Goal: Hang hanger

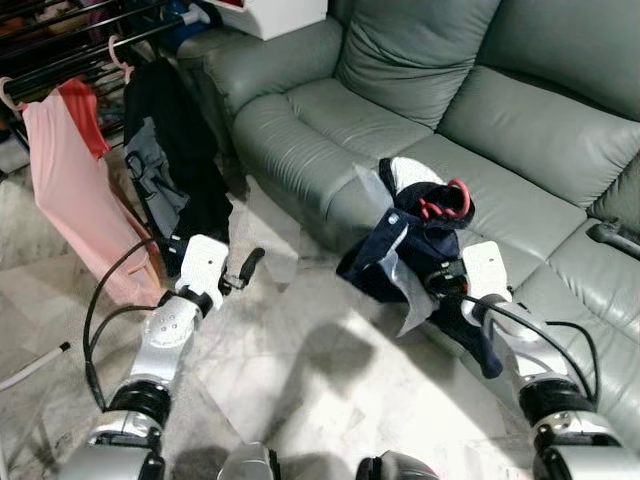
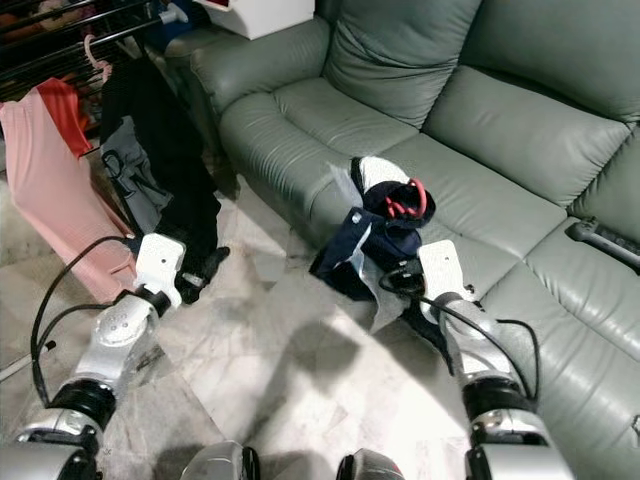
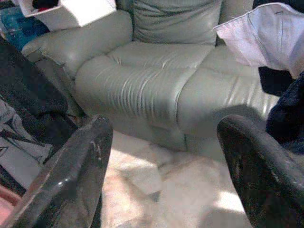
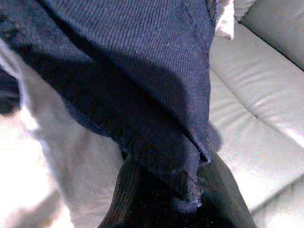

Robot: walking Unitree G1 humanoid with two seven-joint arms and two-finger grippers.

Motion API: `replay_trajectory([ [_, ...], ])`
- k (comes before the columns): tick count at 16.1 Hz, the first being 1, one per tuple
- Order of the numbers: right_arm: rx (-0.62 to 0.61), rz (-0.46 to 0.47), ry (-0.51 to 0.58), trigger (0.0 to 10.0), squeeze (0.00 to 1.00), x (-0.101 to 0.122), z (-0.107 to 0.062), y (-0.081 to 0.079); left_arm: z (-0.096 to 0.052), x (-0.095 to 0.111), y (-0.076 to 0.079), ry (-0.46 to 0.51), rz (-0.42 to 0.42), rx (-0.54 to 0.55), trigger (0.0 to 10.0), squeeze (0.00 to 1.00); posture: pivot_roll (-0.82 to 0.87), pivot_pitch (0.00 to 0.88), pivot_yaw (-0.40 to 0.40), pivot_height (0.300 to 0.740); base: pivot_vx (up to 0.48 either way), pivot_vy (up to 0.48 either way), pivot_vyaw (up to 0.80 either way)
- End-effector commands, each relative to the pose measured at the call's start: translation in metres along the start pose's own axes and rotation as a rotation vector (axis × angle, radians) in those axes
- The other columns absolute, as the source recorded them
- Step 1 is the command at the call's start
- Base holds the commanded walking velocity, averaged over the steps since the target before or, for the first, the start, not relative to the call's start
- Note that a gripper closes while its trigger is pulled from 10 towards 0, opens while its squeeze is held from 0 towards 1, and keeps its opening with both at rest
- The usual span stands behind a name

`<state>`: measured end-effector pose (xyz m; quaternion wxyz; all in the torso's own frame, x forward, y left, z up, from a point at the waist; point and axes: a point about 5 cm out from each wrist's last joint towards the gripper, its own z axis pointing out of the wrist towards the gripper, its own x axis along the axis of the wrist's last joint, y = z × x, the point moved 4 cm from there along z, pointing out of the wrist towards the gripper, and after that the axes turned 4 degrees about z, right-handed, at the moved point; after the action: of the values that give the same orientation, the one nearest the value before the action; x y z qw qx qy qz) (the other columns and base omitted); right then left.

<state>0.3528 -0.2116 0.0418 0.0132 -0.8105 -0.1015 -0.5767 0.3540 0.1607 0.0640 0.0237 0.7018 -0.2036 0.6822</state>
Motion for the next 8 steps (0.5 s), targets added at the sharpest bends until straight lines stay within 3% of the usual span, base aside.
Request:
replay_trajectory([
  [1, 0.033, 0.014, 0.063, 10.0, 0.00, 0.017, 0.002, -0.011, -0.002, 0.001, -0.004, -0.002, -0.030, 0.025, 10.0, 0.00, -0.05, 0.057, 0.060, 0.740, 0.000, 0.000, 0.00],
  [3, 0.057, -0.026, 0.080, 10.0, 0.00, 0.025, 0.004, -0.023, 0.000, 0.004, 0.000, 0.002, -0.071, 0.023, 10.0, 0.00, -0.05, 0.048, 0.051, 0.740, 0.146, 0.000, 0.00],
  [8, 0.017, -0.010, 0.108, 10.0, 0.00, 0.038, 0.006, -0.020, 0.001, 0.008, -0.004, -0.009, -0.102, 0.049, 10.0, 0.00, -0.05, 0.040, 0.050, 0.740, 0.387, 0.000, 0.78],
])
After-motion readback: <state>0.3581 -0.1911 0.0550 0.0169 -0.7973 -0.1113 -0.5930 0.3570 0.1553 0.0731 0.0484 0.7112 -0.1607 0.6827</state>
